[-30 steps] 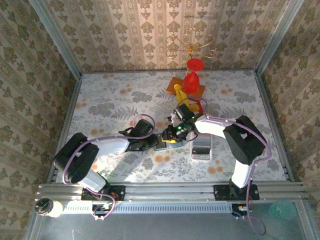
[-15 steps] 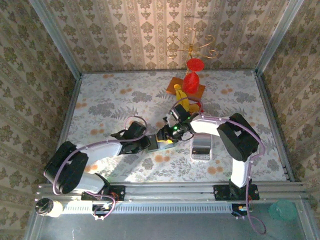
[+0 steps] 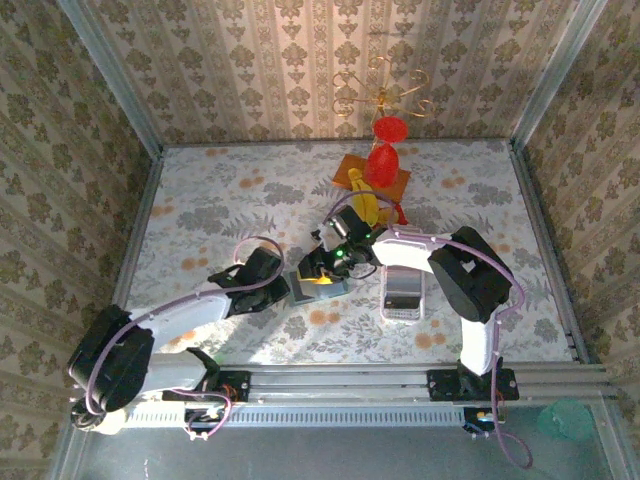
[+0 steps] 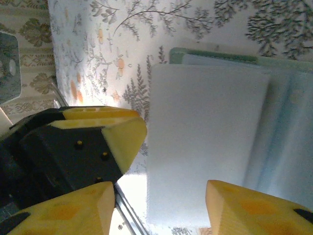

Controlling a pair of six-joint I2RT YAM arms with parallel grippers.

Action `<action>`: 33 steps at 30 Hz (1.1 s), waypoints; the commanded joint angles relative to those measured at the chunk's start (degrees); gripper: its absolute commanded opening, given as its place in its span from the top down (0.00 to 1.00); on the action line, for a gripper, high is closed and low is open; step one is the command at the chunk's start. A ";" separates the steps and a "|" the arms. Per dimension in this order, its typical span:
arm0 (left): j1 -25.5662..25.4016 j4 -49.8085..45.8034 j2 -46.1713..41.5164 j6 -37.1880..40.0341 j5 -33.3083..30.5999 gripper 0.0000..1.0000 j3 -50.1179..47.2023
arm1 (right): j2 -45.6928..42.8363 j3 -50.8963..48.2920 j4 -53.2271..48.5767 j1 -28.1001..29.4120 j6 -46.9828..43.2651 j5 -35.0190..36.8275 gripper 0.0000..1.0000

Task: Put the credit cards into the card holder
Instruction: Flip over the card slot in the card holder, then pick up the credit card from the storage box.

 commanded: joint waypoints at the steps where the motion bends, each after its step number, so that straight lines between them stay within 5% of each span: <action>1: 1.08 -5.49 -3.81 -1.36 -3.66 0.71 -0.55 | 2.56 2.10 -0.88 0.98 0.39 -1.73 0.45; 15: 1.48 -5.80 -7.42 -0.32 -2.44 0.71 -0.25 | 3.97 5.98 -6.64 0.99 -4.04 -1.22 0.44; 21: 1.41 -3.63 -4.44 0.96 -1.76 0.70 1.33 | -9.18 4.61 -11.72 -2.62 -15.78 4.44 0.38; 26: 0.63 0.94 -4.45 1.67 -2.71 0.63 0.63 | -24.14 -1.41 -14.89 -7.42 -35.03 8.04 0.29; 29: 0.11 4.89 -4.27 3.06 -2.33 0.62 0.25 | -33.51 -6.41 -15.56 -10.44 -46.13 10.51 0.18; 31: -0.10 5.33 -3.63 5.27 -2.37 0.62 1.27 | -39.81 -11.74 -12.27 -12.68 -50.49 13.04 0.00; 33: -0.21 5.25 -3.09 7.26 -2.34 0.62 2.22 | -46.15 -17.01 -9.78 -13.42 -57.61 18.48 0.00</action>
